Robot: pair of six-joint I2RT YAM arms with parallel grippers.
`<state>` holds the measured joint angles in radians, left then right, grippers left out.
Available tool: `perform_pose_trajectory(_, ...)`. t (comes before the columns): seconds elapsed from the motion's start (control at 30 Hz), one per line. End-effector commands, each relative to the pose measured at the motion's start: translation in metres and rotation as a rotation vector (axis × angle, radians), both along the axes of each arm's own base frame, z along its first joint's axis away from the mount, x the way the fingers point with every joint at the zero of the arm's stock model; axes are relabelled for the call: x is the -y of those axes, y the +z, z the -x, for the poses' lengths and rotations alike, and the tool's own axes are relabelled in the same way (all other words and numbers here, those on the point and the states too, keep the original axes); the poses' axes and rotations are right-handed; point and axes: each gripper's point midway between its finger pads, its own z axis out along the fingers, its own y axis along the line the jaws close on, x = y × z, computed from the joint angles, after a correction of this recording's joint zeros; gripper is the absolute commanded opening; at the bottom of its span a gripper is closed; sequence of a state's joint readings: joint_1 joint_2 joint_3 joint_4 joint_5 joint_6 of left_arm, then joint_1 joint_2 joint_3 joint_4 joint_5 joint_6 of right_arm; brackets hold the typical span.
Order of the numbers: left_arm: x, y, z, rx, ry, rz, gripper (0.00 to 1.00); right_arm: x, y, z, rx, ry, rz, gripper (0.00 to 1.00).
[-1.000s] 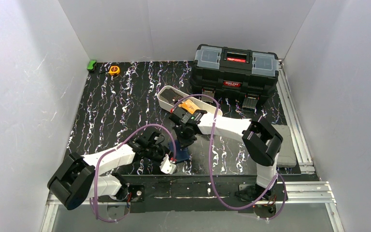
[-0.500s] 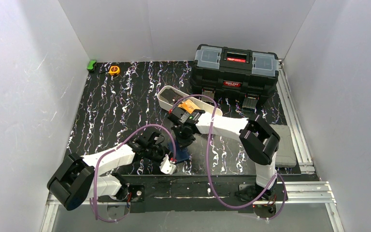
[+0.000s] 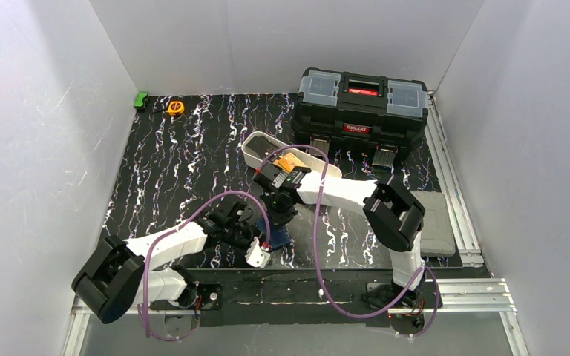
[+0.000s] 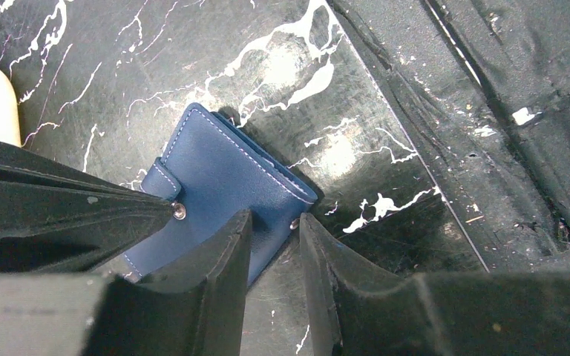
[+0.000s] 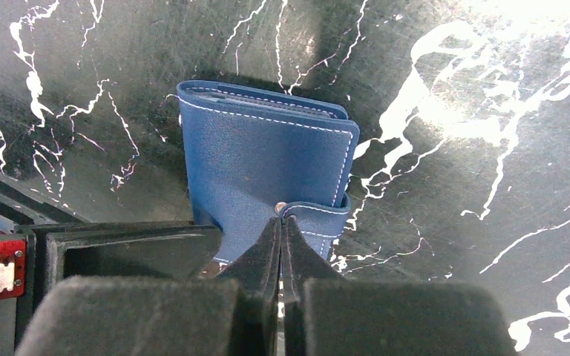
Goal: Put the credit cards into the card holder
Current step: Close the card holder at the center of the board.
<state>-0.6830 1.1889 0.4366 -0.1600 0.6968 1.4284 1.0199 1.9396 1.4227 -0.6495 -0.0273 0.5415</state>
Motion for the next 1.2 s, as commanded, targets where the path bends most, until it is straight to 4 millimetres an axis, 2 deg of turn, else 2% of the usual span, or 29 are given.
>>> perform_pose_trajectory(0.0,0.003,0.006,0.009,-0.028,-0.027,0.026,0.29,-0.006,-0.007,0.004,-0.009,0.036,0.021,0.01)
perform_pose_trajectory(0.3,0.002,0.009,0.008,-0.013,-0.022,0.027,0.29,0.001,-0.023,0.006,0.030,0.056,0.148,0.01)
perform_pose_trajectory(0.57,-0.011,0.023,0.000,-0.013,0.113,-0.019,0.29,0.002,-0.026,0.007,0.039,0.052,0.170,0.01)
perform_pose_trajectory(0.87,-0.031,0.011,0.001,-0.017,0.192,-0.092,0.28,0.000,-0.029,0.008,0.038,0.064,0.182,0.01)
perform_pose_trajectory(1.17,-0.038,-0.009,-0.012,0.046,0.233,-0.134,0.24,-0.004,-0.034,0.011,0.024,0.077,0.195,0.01)
